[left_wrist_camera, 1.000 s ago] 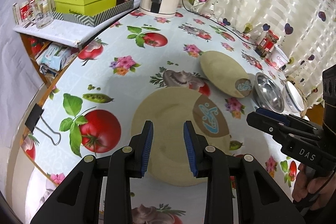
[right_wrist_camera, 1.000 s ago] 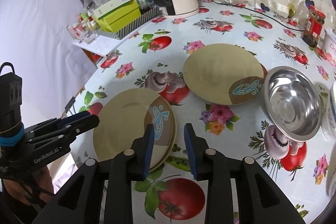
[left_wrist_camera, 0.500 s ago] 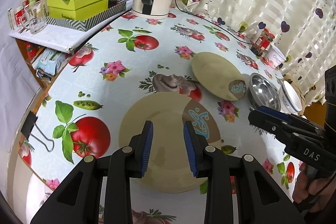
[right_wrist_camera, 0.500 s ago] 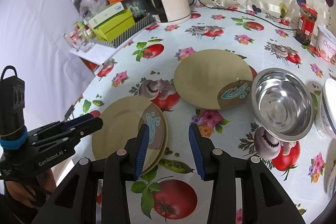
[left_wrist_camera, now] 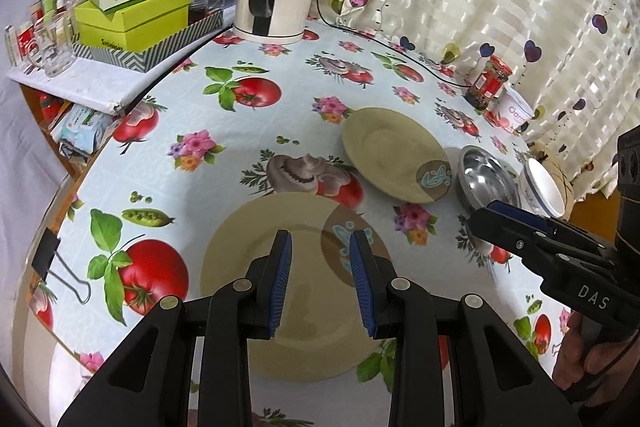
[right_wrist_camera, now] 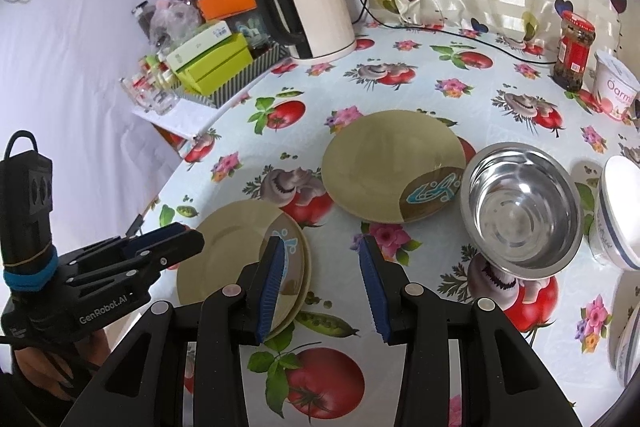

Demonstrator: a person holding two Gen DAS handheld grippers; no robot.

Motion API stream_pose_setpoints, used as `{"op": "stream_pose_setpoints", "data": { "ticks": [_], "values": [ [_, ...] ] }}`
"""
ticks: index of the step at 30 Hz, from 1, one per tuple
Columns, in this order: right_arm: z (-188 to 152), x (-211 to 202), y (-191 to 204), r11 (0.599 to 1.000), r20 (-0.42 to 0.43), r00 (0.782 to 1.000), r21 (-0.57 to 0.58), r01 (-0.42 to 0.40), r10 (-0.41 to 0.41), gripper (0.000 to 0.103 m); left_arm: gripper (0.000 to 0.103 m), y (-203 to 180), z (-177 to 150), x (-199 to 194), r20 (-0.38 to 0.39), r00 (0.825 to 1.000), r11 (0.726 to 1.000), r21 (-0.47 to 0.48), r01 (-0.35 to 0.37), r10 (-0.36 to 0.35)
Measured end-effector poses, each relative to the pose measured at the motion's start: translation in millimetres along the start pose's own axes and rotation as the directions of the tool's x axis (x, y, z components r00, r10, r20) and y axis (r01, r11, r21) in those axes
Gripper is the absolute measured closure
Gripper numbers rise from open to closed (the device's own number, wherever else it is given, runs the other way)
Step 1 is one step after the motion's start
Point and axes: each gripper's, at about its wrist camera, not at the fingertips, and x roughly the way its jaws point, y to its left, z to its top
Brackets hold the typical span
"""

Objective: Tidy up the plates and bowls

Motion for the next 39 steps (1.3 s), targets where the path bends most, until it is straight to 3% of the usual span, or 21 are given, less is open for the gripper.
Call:
{"op": "stream_pose_setpoints", "data": {
  "ticks": [24, 28, 39],
  "values": [
    [22, -3, -16, 1.000, 0.025, 1.000, 0.010, 0.017, -0.017, 0.064, 0.072, -20, 27, 16, -0.005, 0.998, 0.998, 0.009, 0.056, -0.056],
    [29, -2, -20, 1.000, 0.025, 0.999, 0.008, 0.020, -0.020, 0.064, 0.066, -21, 32, 19, -0.001, 0.998, 0.998, 0.007, 0.062, -0.062],
    [47, 4, -36, 0.999, 0.027, 0.999, 0.004, 0.044, -0.044, 0.064, 0.065, -26, 48, 39, -0.021, 0.997, 0.997, -0.003, 0.072, -0.073]
  ]
}}
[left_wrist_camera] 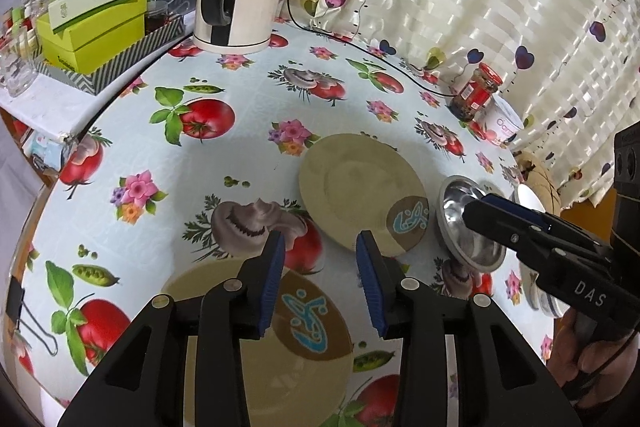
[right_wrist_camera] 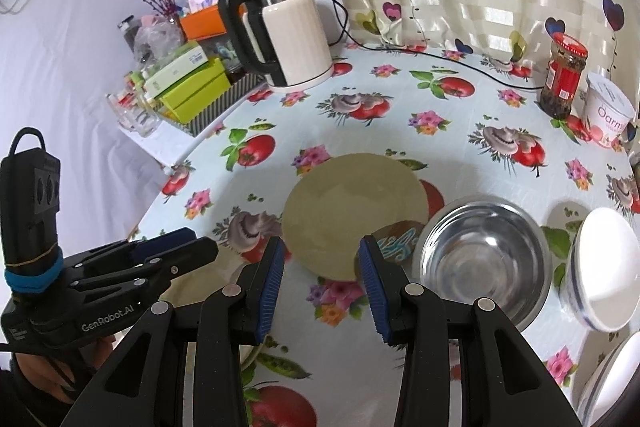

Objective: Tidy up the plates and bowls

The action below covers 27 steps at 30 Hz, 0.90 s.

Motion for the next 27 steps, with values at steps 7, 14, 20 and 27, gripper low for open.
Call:
{"op": "stream_pose_setpoints", "data": {
  "ticks": [7, 14, 20, 27],
  "values": [
    [15, 10, -21, 1.000, -0.020, 1.000, 0.019, 0.014, -0.014, 0.064, 0.065, -2, 10, 18, -0.018, 1.000, 1.000, -0.022, 0.010, -0.010],
    [30, 28, -41, 0.999, -0.061, 0.998, 0.041, 0.026, -0.023, 0.064, 0.065, 3, 19, 41, -0.048, 0.999, 0.999, -0.054, 0.004, -0.007],
    [40, 50, -61, 0.997, -0.112, 0.993, 0.075, 0.036, -0.028, 0.065, 0.065, 9, 25, 60, -0.077, 0.997, 0.997, -0.078, 0.001, -0.007],
    [45, 76, -72, 0.996, -0.162, 0.986, 0.082, 0.039, -0.026, 0.067, 0.065, 12, 29, 76, -0.102, 0.995, 0.996, -0.093, -0.001, -0.008]
  ]
}}
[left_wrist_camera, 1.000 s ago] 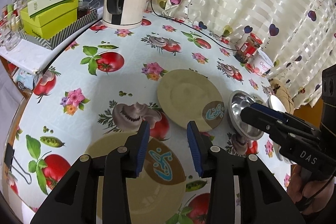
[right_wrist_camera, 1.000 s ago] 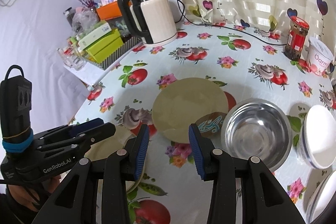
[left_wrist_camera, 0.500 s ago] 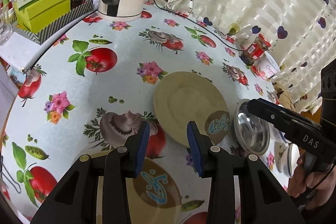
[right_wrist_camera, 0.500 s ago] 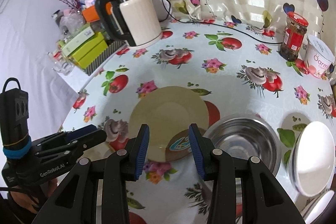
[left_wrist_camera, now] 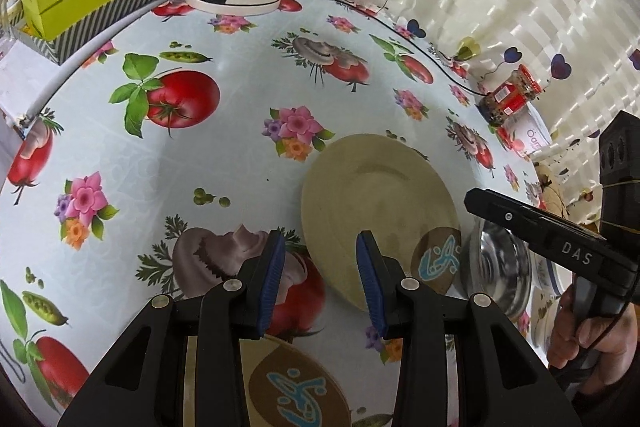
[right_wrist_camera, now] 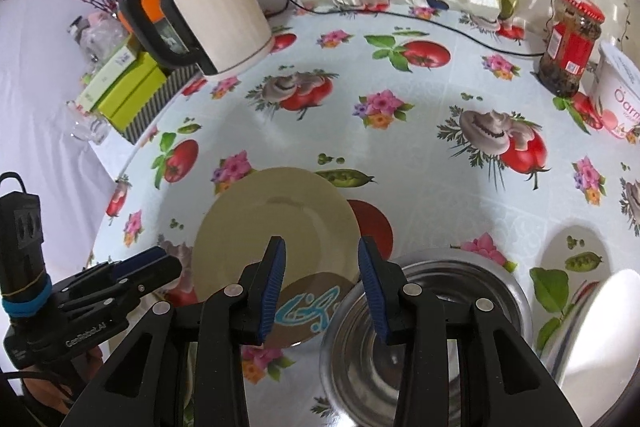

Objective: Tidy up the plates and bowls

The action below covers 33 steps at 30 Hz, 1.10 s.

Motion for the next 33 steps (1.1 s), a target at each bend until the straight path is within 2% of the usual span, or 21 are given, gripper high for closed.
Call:
{"op": "stream_pose_setpoints", "data": {
  "ticks": [14, 33],
  "values": [
    [5, 30, -5, 1.000, -0.079, 0.997, -0.026, 0.013, -0.015, 0.076, 0.065, -2, -1, 17, -0.036, 0.999, 1.000, -0.004, -0.013, 0.013],
    [9, 39, -5, 0.998, -0.095, 0.995, -0.052, 0.036, -0.041, 0.077, 0.065, -12, -5, 26, -0.056, 0.998, 0.999, 0.037, 0.003, -0.001]
  ]
}}
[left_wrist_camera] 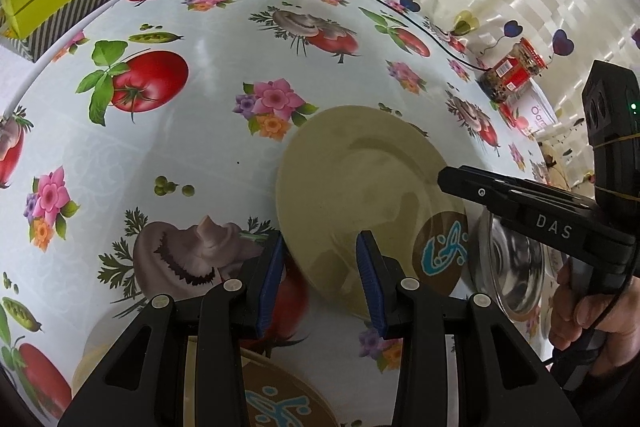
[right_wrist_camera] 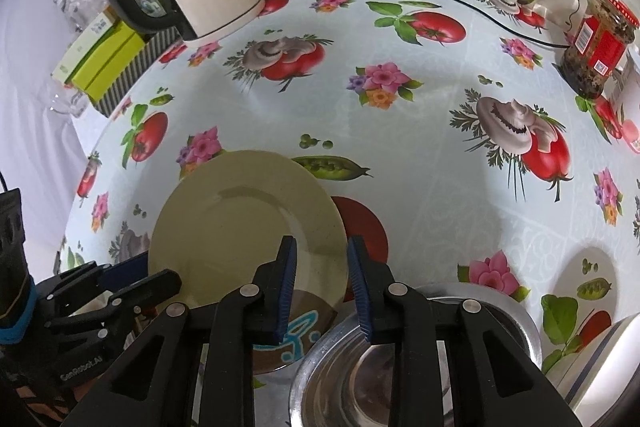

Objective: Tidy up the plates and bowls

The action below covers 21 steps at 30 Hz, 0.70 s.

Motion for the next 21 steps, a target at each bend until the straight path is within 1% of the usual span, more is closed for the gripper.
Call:
{"op": "stream_pose_setpoints", "data": {
  "ticks": [9, 13, 14, 17, 21],
  "values": [
    [0.6, 0.4, -0.2, 1.000, -0.001, 1.000, -0.007, 0.007, -0.007, 0.077, 0.065, 0.8, 1.0, -0.8, 0.013, 1.000, 1.000, -0.002, 0.008, -0.008],
    [0.5, 0.7, 0.3, 1.000, 0.000, 1.000, -0.008, 0.010, -0.010, 0.078, 0.073, 2.7, 1.0, -1.3, 0.024, 1.000, 1.000, -0.001, -0.003, 0.003],
    [0.4, 0.7, 0.2, 1.000, 0.000, 1.000, -0.007, 0.013, -0.013, 0.080, 0.075, 3.1, 1.2, -1.6, 0.026, 1.000, 1.000, -0.002, -0.005, 0.005],
    [0.0, 0.2, -1.7, 1.000, 0.003, 1.000, 0.005, 0.012, -0.012, 0.084, 0.078, 3.8, 1.7, -3.2, 0.033, 0.999, 1.000, -0.001, -0.009, 0.009],
    [-0.3, -0.3, -2.1, 1.000, 0.007, 1.000, 0.010, 0.010, -0.011, 0.084, 0.081, 4.3, 2.2, -5.2, 0.037, 0.999, 1.000, -0.005, -0.001, 0.001]
  ]
}}
